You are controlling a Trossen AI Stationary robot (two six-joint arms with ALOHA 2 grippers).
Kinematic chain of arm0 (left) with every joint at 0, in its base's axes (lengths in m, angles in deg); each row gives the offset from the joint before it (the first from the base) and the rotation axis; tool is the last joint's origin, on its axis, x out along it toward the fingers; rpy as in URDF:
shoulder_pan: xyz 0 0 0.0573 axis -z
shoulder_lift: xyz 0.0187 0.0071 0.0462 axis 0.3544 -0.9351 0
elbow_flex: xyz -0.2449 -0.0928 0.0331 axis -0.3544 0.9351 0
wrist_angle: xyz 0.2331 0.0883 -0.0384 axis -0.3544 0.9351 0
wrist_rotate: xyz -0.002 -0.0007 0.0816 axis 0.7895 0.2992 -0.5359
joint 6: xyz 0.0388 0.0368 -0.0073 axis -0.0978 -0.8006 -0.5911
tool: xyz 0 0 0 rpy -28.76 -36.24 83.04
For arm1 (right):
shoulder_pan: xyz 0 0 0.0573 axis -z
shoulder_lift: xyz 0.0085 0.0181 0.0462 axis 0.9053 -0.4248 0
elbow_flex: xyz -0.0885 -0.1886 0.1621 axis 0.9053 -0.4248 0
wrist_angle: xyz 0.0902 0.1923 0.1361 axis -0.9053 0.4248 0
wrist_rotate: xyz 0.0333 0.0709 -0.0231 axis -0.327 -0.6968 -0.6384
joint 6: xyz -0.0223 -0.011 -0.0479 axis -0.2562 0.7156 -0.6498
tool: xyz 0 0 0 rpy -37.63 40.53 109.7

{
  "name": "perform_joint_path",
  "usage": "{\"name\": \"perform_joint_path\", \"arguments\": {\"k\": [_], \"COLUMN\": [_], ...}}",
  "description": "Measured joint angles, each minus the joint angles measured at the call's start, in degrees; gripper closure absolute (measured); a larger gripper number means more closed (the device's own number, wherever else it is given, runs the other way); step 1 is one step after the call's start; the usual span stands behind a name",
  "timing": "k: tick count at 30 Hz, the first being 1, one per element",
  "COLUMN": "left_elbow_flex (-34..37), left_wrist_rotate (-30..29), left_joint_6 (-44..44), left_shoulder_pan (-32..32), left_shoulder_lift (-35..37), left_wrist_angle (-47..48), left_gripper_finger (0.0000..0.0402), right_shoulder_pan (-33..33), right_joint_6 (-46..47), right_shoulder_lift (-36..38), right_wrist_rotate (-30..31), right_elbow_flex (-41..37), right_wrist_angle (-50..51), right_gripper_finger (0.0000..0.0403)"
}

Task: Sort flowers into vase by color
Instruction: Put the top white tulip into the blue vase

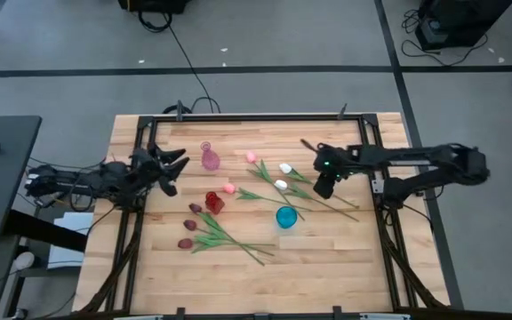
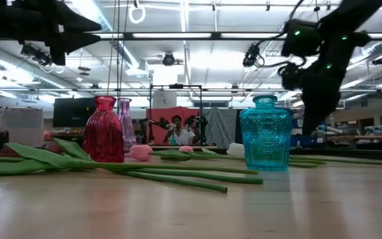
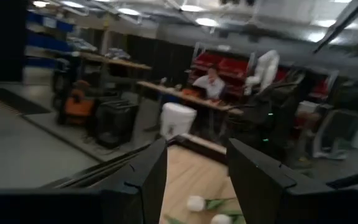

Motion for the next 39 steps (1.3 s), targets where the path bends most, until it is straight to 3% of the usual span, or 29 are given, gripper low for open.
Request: {"name": "perform_joint_path", "arguments": {"k": [10, 22, 26, 31, 36, 39], "left_elbow_flex": [-0.1, -0.1, -0.1, -0.1, -0.1, 0.4], "left_wrist_rotate": [-2.3, -2.2, -1.2, 2.9, 5.7, 5.6], "left_joint_6": [-4.1, -7.1, -8.9, -12.7, -17.1, -18.3], "left_shoulder_pan": [0.0, 0.0, 0.0, 0.0, 0.0, 0.0], "left_shoulder_lift": [-11.2, -11.8, -11.8, -12.1, -13.6, -15.8], "left_wrist_angle": [-12.1, -13.3, -14.6, -20.4, -23.6, -23.7], "left_gripper_finger": [0.0229, 0.0229, 0.0229, 0.0229, 0.0229, 0.0229], "right_shoulder_pan": [-2.3, -3.7, -3.4, -2.4, -2.1, -2.3], "right_joint_6": [-5.4, -5.6, -5.5, -3.5, -0.6, 1.1], "right_shoulder_lift": [-13.6, -21.7, -22.1, -22.0, -21.1, -16.3], "right_wrist_rotate": [-0.1, 3.0, 1.8, 0.1, 0.4, 3.2], "right_elbow_flex": [7.5, 8.6, 8.7, 8.6, 8.6, 9.4], "right_wrist_angle": [3.5, 0.8, 0.1, -0.4, -0.7, -0.6], "right_gripper_finger": [0.025, 0.0253, 0.0286, 0.0381, 0.0389, 0.0397]}}
